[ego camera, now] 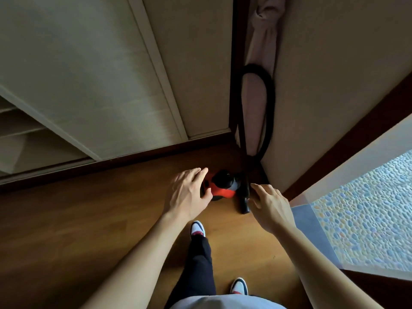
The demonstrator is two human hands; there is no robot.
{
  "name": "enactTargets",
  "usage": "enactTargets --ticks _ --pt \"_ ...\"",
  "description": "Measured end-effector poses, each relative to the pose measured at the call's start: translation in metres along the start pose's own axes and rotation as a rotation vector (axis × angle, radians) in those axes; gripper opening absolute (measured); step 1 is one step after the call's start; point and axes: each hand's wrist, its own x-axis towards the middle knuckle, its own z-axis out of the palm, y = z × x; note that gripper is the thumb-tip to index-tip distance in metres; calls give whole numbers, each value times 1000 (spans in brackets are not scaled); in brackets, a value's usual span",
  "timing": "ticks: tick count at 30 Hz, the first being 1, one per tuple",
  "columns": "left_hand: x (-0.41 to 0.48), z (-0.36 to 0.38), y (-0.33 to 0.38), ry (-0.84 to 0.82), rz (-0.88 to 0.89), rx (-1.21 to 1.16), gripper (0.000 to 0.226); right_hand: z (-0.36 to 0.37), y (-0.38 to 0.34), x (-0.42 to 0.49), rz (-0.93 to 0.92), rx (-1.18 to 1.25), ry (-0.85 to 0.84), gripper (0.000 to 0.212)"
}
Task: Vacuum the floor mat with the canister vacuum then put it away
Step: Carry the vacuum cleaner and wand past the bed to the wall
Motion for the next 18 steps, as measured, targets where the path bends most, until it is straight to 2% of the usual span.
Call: enactTargets --ticks 7,12,18 --pt "98 15 -46 -71 62 -80 64 -4 -18 78 171 5 -8 54" --pt "170 16 -82 -104 134 -55 66 -12 -37 141 253 10 11 54" --pt "228 25 -99 -143 229 -6 61 -12 -53 191 202 -73 44 54"
